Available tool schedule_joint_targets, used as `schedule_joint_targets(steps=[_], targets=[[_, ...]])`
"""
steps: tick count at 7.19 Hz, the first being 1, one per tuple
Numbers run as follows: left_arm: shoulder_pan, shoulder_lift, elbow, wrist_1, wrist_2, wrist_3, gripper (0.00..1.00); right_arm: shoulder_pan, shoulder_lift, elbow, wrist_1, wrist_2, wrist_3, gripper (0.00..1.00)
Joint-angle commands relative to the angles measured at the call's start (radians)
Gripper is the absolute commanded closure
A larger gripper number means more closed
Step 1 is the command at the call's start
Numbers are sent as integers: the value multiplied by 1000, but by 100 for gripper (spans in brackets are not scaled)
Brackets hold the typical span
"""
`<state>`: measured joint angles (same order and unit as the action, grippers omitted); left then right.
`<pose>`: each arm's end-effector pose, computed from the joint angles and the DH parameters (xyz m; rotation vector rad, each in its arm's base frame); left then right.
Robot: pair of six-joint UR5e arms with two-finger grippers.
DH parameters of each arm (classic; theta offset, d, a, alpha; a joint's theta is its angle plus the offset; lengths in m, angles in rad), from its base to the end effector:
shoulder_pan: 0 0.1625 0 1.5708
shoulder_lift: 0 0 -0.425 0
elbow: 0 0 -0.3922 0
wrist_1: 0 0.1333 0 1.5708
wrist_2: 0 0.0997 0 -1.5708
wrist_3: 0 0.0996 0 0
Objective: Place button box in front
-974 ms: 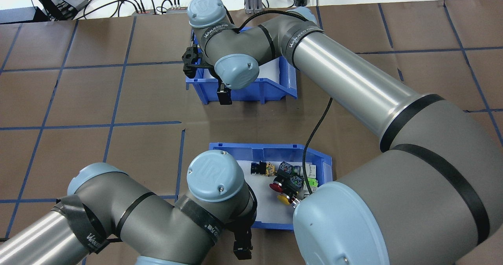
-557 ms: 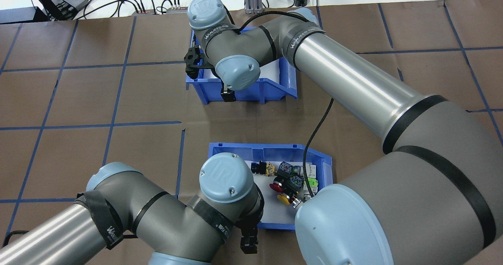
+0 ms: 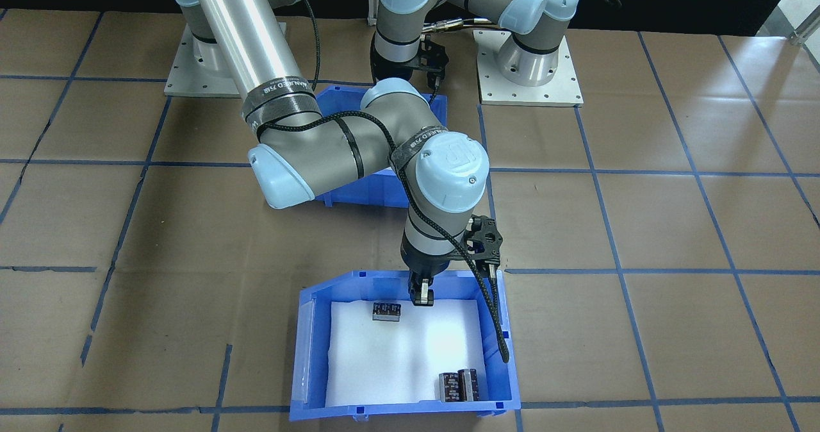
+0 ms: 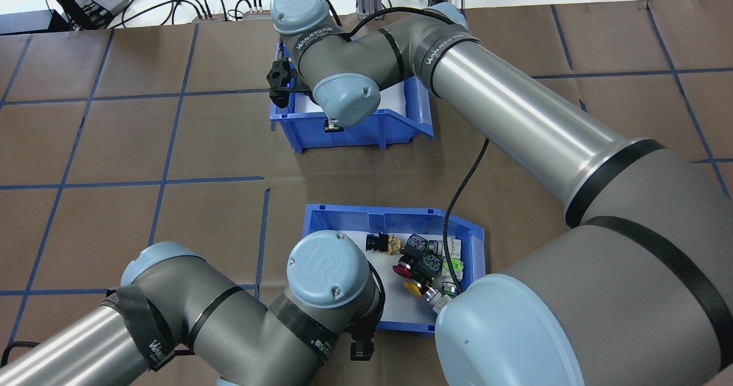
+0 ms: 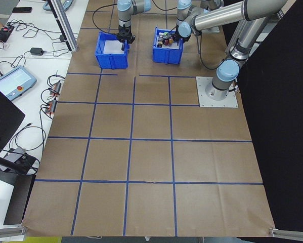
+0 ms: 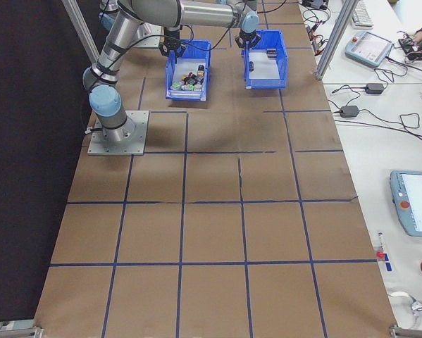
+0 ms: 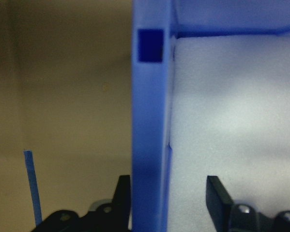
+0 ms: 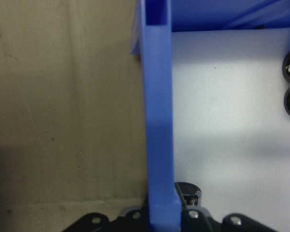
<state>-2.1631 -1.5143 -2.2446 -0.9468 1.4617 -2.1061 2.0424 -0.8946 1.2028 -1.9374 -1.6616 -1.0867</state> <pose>-0.3408 -0.2482 0.2615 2.1330 -2.2590 -0.1632 0.4492 -0.6072 0.2818 2.1312 -2.1638 0.0428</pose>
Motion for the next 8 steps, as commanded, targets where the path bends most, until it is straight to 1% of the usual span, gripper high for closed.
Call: schedule_joint_targets(steps=[1,2,3,4,5,6,7,8], targets=[[29,113,2,-51,25,134,100,-33,-45,16,5,-3,-50,98],[70,162,2,-129,90,194,100,-72,-58,18,9,-1,-53,99],[138,224,3,-206,97,296,100,-124,-60,18,8,0,-73,99],[228,289,5,-272,97,436,100,-186,-61,18,14,-3,-105,98],[352,310,20,-306,89,525,100,-230,-78,20,17,-3,-126,99],[420,284,60,-308,80,579,100,-266,-101,30,23,-1,-168,98],[433,242,127,-308,83,668,100,-306,-131,56,41,-3,-218,99],[448,135,234,-307,86,675,100,-362,-182,107,41,-1,-260,99]])
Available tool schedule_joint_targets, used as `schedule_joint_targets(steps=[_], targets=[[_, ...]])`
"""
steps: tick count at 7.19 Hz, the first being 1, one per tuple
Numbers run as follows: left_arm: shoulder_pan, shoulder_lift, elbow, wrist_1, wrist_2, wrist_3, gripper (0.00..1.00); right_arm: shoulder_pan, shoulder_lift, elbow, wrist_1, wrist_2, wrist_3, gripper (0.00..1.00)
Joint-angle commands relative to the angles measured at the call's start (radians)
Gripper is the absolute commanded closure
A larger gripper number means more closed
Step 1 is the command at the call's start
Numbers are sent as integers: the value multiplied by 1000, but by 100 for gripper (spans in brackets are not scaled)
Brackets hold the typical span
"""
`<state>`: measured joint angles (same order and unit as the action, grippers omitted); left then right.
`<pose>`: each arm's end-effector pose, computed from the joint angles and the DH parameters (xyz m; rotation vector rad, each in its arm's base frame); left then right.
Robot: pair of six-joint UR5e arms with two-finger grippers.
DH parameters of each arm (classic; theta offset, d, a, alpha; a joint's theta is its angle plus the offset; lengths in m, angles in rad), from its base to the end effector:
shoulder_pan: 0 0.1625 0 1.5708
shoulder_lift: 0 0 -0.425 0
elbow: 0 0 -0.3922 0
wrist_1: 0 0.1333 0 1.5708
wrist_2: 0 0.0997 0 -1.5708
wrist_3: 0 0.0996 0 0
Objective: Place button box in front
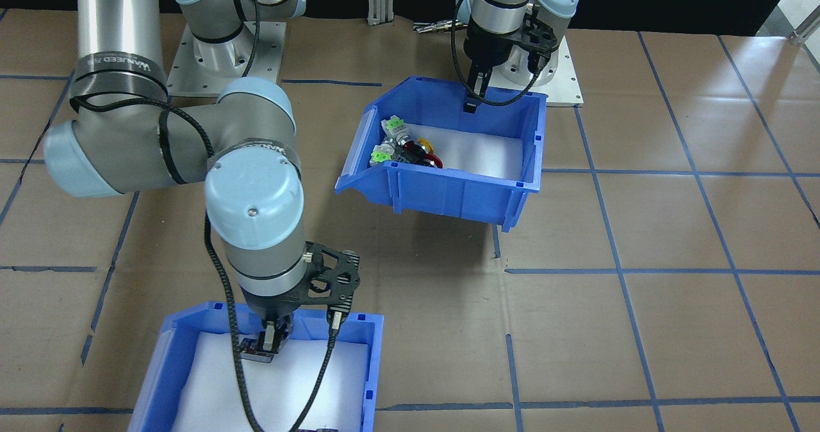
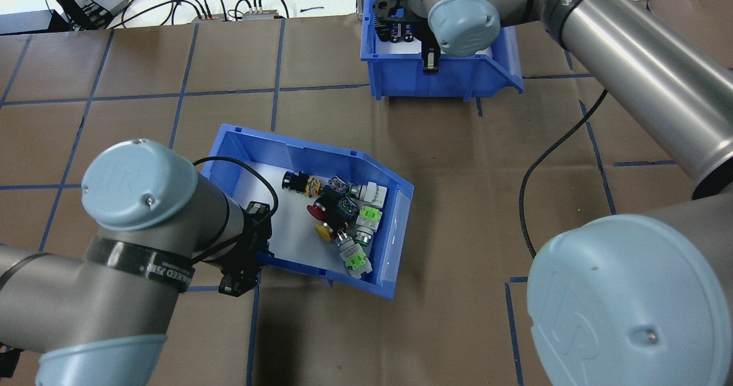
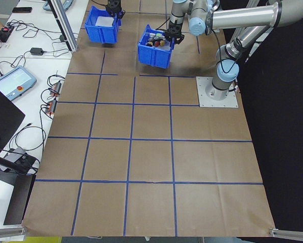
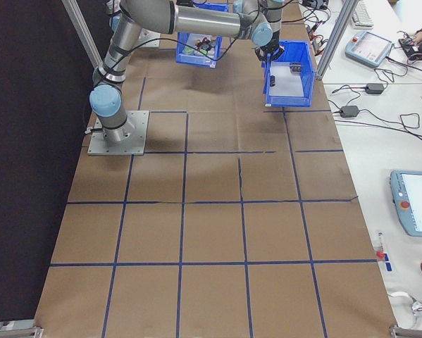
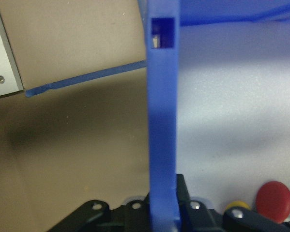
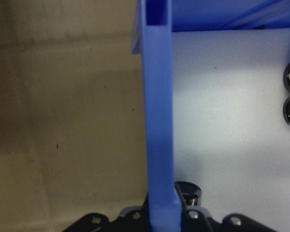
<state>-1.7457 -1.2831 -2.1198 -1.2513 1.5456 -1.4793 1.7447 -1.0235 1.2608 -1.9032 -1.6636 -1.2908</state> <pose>-0.1970 -0.3344 0.3751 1.8694 -2.4498 0.0321 0.2452 -0.6788 0.3440 2.0091 -2.2443 0.0474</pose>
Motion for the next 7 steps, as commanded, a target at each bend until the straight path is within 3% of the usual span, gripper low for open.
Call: schedule_joint_targets(steps=[1,3,5,7], targets=[[31,-239,229,6,2,50,100,-135,-123,128,3,8,-146,99],[22,-546,514,32,-7,36,100,-306,-264,273,-2,18,-337,99],[8,-767,778,29,-5,31,100,-395,-354,362,-2,18,-447,99],[-52,-875,866,36,-45,-124,99,-454,-453,449,1,16,-545,99]])
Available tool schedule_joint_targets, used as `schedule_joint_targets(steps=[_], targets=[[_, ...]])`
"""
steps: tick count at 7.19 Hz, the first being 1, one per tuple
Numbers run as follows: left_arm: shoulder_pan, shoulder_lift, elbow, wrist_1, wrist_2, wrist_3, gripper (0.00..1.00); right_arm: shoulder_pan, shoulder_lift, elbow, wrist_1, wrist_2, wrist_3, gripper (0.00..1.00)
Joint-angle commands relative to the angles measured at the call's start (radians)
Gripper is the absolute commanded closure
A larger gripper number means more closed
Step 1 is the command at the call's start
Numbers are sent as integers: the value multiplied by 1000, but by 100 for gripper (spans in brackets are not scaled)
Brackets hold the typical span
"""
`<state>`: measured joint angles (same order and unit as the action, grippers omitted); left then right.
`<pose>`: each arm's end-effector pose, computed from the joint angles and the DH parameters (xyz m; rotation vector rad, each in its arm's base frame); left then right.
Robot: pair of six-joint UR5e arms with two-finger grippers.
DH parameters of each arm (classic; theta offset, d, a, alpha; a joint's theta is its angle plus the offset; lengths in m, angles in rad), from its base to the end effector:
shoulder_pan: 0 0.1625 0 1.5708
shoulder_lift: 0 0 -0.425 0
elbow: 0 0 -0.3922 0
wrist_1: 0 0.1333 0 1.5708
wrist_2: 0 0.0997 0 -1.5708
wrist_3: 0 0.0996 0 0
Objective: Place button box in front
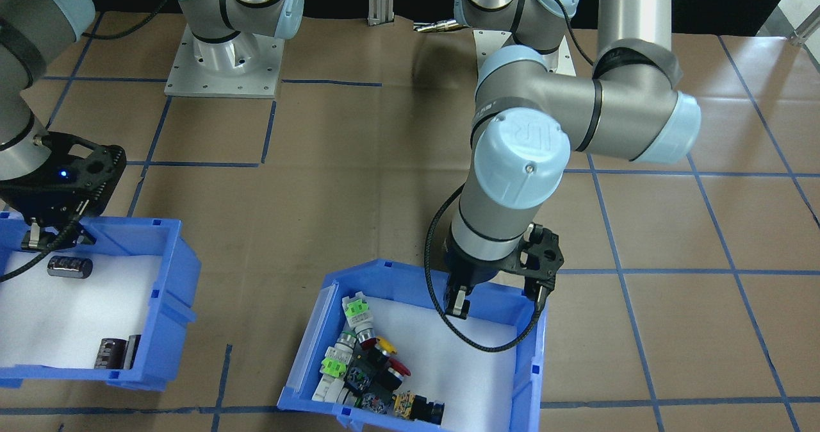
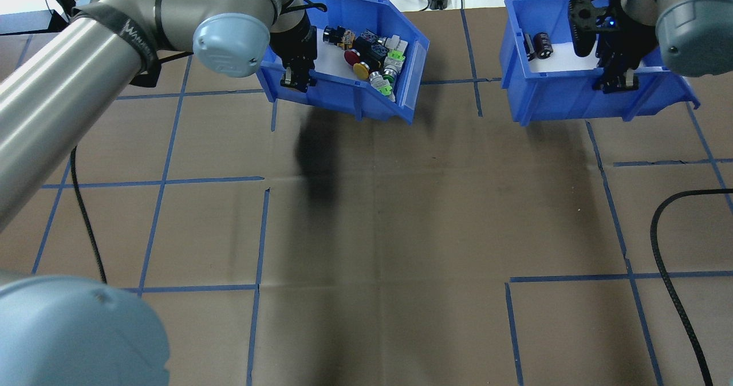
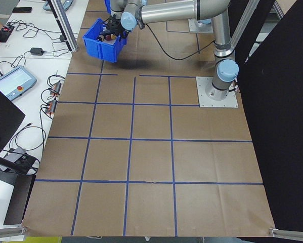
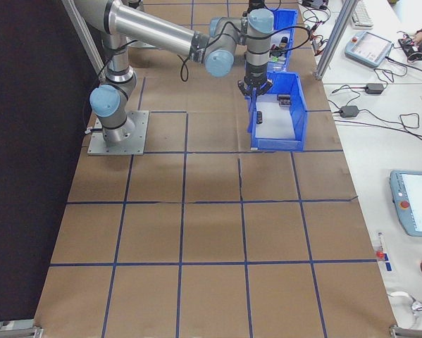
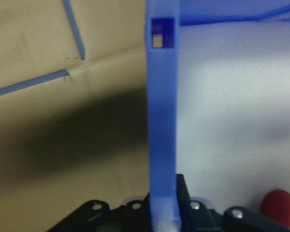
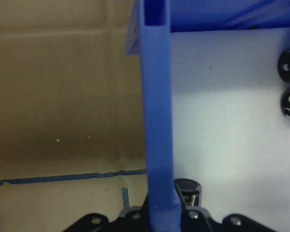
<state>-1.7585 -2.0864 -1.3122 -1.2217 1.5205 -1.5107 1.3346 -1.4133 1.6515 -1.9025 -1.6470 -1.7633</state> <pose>-0.2660 -0.6592 0.3427 1.8641 -2.4002 0.0351 -0.0080 -0.5703 0.4001 2.0856 -2.1866 -0.0205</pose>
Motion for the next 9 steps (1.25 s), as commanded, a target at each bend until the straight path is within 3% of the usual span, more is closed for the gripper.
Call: schedule_joint_targets(steps=[1,3,4,5,7,9], targets=[[-64,-102,60,67,-20,-117,98,-81,-119,112,2,7,-121,99],[-72,-141,74,91,-25,-118,91,-127,-281,252,-3,26,-168,99],[-78,-142,91,76,-43,-150,79,-127,-300,270,-4,29,-180,99],[-78,-138,93,73,-69,-204,44,-127,-302,271,-3,30,-180,99],[-75,-109,80,47,-72,-226,0,-126,-302,272,-1,30,-180,99],[-50,-28,76,-69,-56,-34,0,-126,-302,272,0,30,-179,99]])
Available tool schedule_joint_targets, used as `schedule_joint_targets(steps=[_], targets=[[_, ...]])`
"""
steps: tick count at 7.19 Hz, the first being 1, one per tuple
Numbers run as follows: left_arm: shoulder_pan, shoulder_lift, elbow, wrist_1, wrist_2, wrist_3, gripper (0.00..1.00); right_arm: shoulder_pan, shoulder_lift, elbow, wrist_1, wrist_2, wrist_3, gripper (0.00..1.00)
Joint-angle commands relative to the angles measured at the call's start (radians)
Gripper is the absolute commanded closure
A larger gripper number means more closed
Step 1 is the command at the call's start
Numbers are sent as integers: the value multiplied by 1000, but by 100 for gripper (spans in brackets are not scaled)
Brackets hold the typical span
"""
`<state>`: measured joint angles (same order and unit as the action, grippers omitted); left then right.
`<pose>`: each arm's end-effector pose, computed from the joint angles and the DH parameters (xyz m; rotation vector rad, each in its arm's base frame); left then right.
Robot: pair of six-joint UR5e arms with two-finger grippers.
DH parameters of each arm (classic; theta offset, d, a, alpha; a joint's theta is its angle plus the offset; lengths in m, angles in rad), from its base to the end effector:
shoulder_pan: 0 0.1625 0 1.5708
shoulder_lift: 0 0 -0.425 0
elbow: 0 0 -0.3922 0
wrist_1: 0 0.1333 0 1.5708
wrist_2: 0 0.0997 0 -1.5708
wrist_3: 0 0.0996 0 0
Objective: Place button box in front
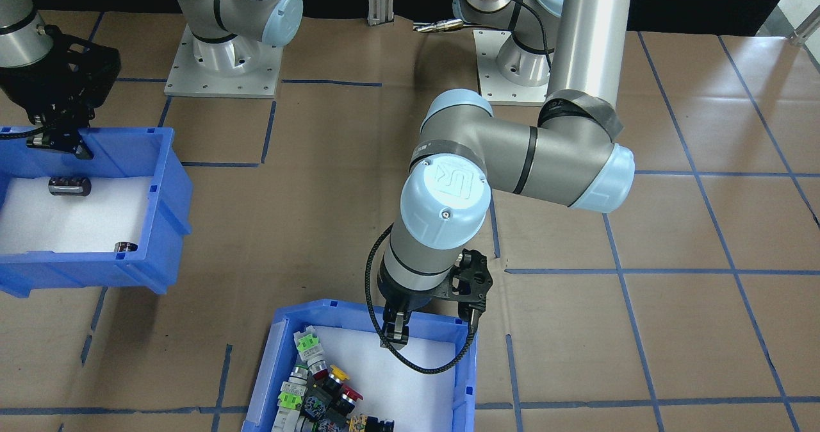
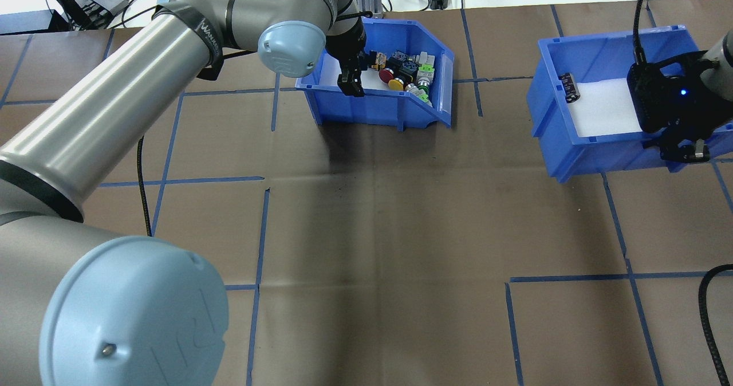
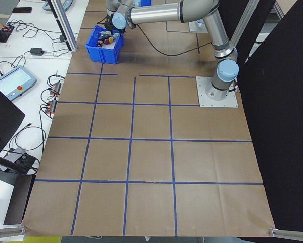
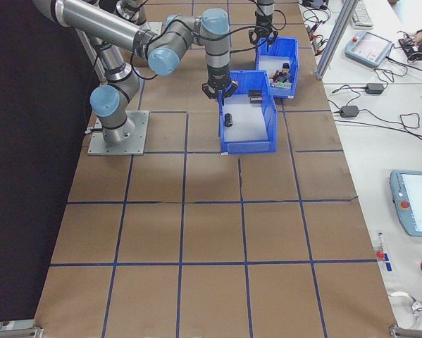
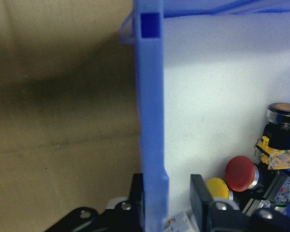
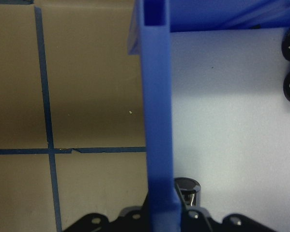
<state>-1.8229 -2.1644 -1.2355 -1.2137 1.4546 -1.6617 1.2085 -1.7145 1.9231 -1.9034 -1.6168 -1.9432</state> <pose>-0.3213 -0.6668 0.3260 1.9329 -2.2859 -0.0571 -0.0335 -0.4515 0.4155 2.1358 -2.1204 0.0126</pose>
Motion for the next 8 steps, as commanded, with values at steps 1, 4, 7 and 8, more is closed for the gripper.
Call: schedule_joint_targets(steps=[1,4,7,8], targets=[[52,111,7,-183,10,220,0,0,-4,4,6,-1,3,99],[137,289,-10,-432,76,669,0,6,-80,65,76,0,18,99],[262,452,-77,-532,82,1273,0,116,-192,209,76,71,198,99],[272,512,-125,-544,82,1514,0,216,-194,221,64,57,301,99]])
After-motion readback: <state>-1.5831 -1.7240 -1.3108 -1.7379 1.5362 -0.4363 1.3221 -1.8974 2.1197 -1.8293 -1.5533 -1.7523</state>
